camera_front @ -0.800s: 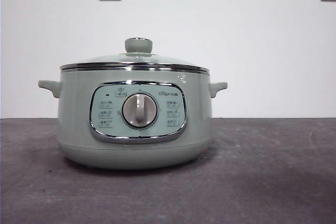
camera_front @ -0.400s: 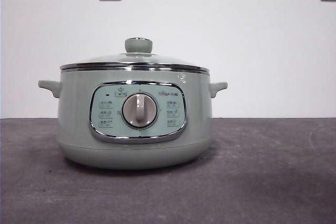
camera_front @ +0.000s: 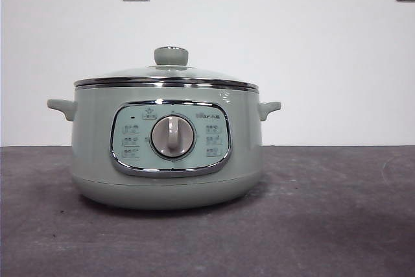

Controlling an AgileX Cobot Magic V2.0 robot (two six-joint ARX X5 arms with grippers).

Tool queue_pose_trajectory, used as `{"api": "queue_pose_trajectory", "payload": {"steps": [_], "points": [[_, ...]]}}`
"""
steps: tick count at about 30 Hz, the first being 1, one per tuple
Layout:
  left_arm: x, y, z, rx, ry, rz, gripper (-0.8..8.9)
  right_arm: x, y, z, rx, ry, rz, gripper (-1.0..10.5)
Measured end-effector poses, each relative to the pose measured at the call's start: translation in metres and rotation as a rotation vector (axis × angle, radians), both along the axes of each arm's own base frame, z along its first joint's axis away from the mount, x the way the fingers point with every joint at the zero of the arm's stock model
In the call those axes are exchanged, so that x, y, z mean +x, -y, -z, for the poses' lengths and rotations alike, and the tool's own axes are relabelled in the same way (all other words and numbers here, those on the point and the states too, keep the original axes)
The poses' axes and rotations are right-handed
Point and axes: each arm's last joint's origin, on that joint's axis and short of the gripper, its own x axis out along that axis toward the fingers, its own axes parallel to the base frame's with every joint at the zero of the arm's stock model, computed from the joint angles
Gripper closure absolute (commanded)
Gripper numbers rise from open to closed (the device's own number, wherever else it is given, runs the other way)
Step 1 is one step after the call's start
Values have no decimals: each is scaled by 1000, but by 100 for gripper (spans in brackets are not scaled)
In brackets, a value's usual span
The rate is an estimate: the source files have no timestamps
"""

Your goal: Pick up the potato,open the lid,put the potato in the pot,close the lid

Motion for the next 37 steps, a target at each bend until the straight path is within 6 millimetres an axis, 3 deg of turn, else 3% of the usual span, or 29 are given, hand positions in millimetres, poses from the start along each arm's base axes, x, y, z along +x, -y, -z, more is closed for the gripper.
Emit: {"api": "queue_pose_trajectory", "payload": {"steps": [17, 24, 37], "points": [[0, 0, 0, 0, 0, 0, 817, 0, 0, 0, 1, 0, 1, 946], [0, 0, 0, 0, 0, 0, 817, 1, 4, 1, 24, 0, 134, 946], [0, 0, 0, 0, 0, 0, 817, 1, 4, 1, 27, -1, 138, 946]]}}
